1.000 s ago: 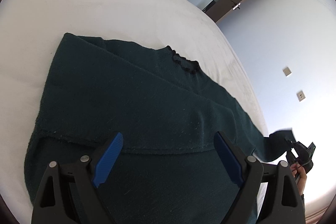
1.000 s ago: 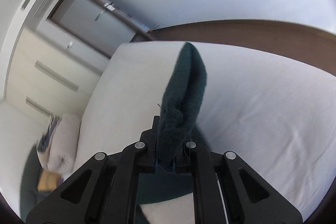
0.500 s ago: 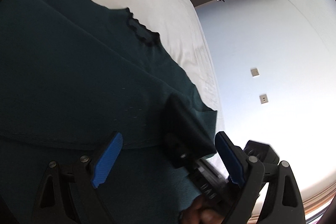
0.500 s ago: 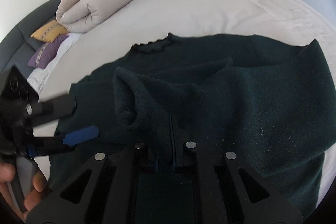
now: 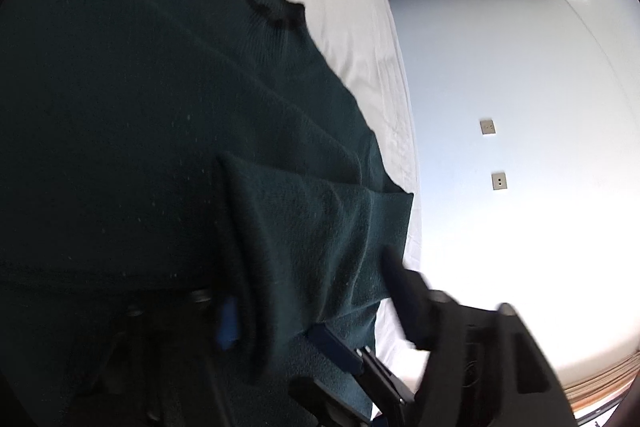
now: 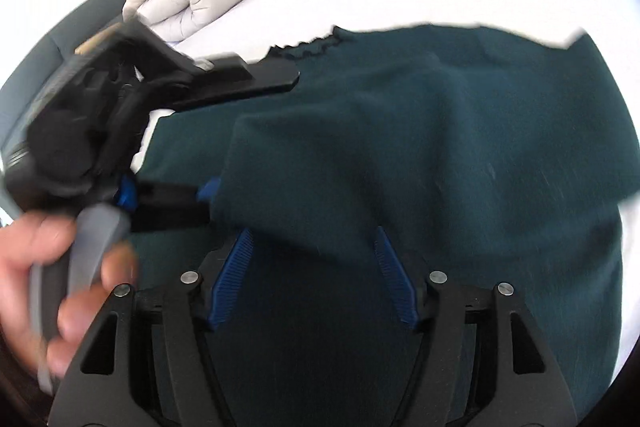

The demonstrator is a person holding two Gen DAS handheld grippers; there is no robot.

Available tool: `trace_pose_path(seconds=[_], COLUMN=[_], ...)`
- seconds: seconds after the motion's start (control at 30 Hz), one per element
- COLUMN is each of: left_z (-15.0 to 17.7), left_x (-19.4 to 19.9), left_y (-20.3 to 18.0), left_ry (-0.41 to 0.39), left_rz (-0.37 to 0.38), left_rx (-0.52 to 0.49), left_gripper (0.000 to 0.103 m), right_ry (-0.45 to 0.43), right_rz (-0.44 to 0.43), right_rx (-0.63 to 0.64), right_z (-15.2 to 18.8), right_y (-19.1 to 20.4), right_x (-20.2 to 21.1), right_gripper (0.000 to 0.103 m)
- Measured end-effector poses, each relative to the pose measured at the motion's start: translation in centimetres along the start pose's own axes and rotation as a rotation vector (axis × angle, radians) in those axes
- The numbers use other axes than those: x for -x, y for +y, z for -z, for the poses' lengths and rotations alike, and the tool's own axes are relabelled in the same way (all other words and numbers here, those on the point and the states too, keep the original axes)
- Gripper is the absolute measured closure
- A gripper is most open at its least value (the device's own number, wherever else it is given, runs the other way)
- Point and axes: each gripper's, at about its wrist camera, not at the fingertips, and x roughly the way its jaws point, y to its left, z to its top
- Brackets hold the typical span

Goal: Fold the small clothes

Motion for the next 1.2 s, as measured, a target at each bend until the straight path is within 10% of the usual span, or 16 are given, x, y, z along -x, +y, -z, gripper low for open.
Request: trace_pose_path(seconds=[0.1,0.4,0.7,1.2], left_z=[0.0,-2.7,-5.2,-4.8], left_x=[-0.1,5.4,11.3,9.8], left_y=[-0.4,-3.4,3.4,6.1], left_ry=[0.002,-0.127,-0.205,-0.200], left_rz=[-0.069,-0.139,-0.201,-0.247], left_rx=[-0.043,-0.186,-0.076,-0.070], left_gripper=[0.098,0.096,0.096,0.084], right_ry=[0.015,-0.057,-0.084,-0.148], right_rz=[-0.060,-0.157,-0.180,-0.225], right_rx=[-0.135,-0.329,-0.371,-0.521], right_z=[1.8,3.3,3.7,2.1], right_y=[-2.7,-8.0,-9.2,-11.6], right_x=[1.9,4.7,5.1,5.4], right_gripper=[0.040,0.041,0.040,0.039])
